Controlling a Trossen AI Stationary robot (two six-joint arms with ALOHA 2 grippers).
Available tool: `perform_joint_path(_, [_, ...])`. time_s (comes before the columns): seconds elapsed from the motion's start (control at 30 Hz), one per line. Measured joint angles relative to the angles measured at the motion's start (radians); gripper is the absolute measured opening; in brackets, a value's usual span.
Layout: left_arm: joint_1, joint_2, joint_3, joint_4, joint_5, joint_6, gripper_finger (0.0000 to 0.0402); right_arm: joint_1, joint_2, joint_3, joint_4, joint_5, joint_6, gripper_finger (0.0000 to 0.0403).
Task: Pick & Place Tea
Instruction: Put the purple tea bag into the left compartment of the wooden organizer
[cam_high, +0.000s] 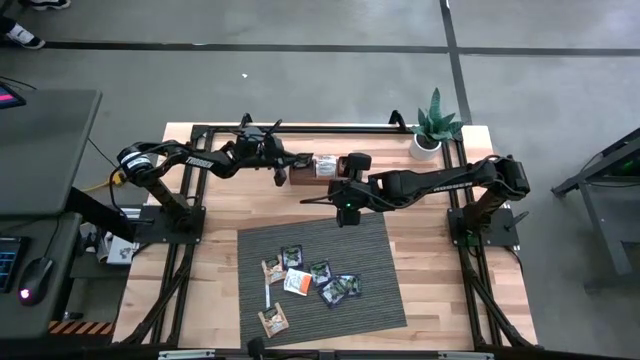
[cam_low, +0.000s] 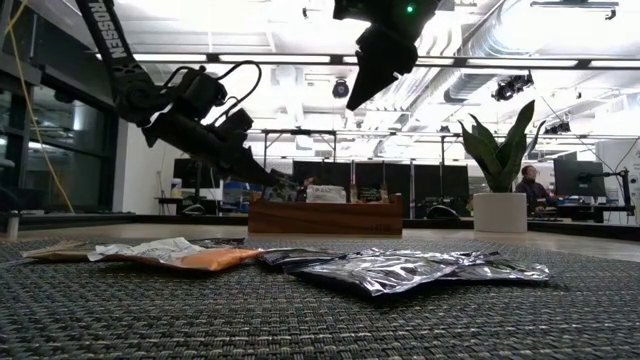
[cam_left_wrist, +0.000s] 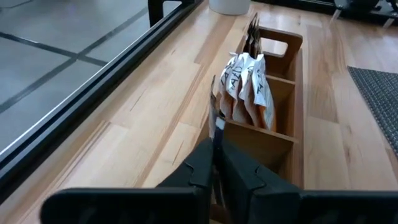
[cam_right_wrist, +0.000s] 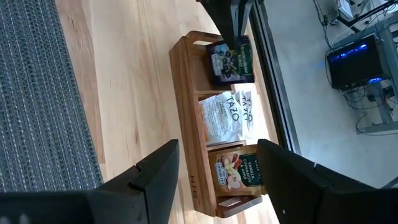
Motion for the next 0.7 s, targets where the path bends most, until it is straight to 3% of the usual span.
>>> perform_joint_path(0.33, [0.000, -0.006, 0.003, 0.034, 0.011, -0.026, 0.0140, 0.000, 0.000, 0.000, -0.003, -0.049, 0.008, 0.0211])
perform_joint_path(0.7, [-0.011, -0.124, 0.003, -0.019, 0.087, -0.091, 0.0151, 0.000, 0.000, 0.000, -0.014, -0.254, 0.008, 0.0205])
